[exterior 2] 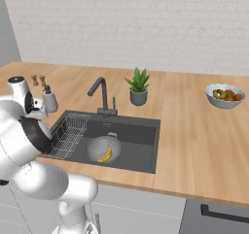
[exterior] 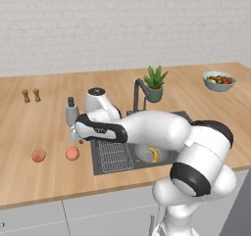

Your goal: Put the colander in the sink, put the peach, banana, peach in the colander, and turn on the sink faucet and pour water over the colander.

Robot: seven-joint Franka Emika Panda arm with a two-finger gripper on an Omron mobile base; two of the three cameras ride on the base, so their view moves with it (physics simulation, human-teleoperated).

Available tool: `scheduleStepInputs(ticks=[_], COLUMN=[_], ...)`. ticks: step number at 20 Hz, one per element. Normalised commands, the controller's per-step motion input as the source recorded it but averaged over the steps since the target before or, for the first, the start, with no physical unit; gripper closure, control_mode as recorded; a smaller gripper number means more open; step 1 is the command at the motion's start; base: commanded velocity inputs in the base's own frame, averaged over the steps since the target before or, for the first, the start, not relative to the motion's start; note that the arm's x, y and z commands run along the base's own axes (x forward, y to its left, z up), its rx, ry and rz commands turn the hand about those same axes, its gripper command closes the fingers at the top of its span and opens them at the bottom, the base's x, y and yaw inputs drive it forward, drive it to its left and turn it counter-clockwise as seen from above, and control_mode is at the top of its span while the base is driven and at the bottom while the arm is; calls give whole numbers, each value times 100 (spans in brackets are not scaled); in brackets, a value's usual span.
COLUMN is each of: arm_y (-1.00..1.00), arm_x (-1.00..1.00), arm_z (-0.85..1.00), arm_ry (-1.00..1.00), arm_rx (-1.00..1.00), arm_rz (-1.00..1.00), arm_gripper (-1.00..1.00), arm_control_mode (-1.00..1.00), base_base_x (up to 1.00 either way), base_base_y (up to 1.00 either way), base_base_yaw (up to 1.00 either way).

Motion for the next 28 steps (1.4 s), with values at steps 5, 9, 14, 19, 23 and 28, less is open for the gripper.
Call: scheduleStepInputs(ticks=[5,9,14,19,23,28], arm_y=[75,80,75,62,53,41], arm_x=[0,2,1,4,9,20], arm_z=[2,0,-1,-19,-32,-31], arm_ry=[8,6,0,0,-1,-1], arm_rx=[-9,-8,-6,-1,-1,-4], arm_rz=[10,12,11,9,7,0], arm_gripper=[-100,-100,-100,-100,-100,-100], arm_control_mode=[-100,-100,-100,-100,-100,-100], base_base_x=[0,0,0,0,0,0], base_base_y=[0,0,0,0,0,0], base_base_yaw=[0,0,0,0,0,0])
